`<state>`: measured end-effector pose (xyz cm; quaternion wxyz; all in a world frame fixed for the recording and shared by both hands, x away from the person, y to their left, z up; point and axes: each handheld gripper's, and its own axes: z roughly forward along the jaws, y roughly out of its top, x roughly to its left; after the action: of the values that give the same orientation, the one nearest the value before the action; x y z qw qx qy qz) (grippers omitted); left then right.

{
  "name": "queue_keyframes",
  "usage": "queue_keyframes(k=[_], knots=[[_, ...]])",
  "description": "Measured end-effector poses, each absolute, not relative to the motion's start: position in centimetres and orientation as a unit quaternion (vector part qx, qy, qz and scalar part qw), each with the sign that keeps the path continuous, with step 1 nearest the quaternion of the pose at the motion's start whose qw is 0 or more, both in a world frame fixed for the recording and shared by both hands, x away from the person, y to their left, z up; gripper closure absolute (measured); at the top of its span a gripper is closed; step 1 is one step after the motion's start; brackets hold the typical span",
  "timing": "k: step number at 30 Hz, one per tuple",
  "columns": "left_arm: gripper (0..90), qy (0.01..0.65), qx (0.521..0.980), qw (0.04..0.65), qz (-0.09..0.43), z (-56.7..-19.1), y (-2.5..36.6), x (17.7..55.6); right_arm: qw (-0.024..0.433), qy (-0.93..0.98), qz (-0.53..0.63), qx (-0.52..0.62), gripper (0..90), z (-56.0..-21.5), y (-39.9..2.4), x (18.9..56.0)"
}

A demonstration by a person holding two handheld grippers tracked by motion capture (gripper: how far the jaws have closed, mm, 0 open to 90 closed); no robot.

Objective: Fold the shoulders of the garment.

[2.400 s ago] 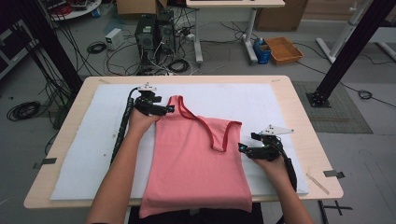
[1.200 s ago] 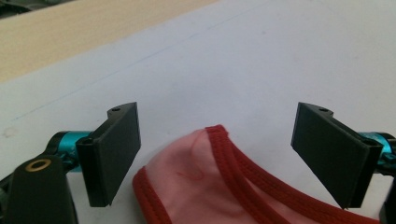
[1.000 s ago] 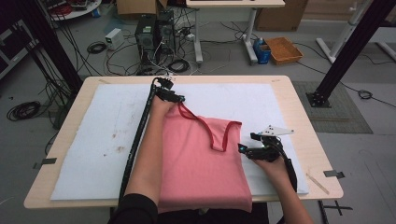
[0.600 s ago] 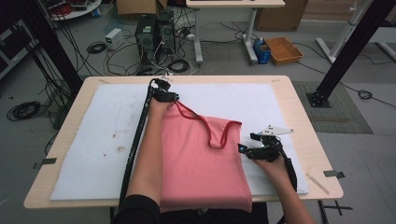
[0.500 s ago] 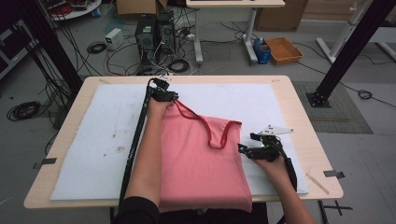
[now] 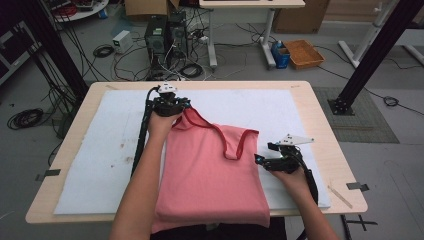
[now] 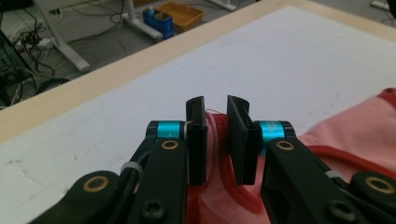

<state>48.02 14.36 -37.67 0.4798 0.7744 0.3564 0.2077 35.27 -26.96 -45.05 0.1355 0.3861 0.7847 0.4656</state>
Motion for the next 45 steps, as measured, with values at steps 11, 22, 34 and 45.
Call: queue_keyframes(k=[11,22,34,45], knots=[[78.3,0.34,0.771,0.502,0.196,-37.6,14.9,44.1,0.128,0.783,0.466,0.391,20.4,-45.1,-27.0,35.4],[78.2,0.31,0.784,0.501,0.197,-39.3,14.5,39.8,0.134,0.785,0.462,0.389,20.4,-45.1,-26.9,35.4],[70.4,0.304,0.783,0.509,0.186,-42.8,14.0,34.7,0.136,0.788,0.459,0.387,20.4,-45.1,-26.8,35.4],[52.8,0.323,0.781,0.508,0.165,-43.2,15.0,34.9,0.135,0.789,0.457,0.389,20.4,-45.1,-26.8,35.4]])
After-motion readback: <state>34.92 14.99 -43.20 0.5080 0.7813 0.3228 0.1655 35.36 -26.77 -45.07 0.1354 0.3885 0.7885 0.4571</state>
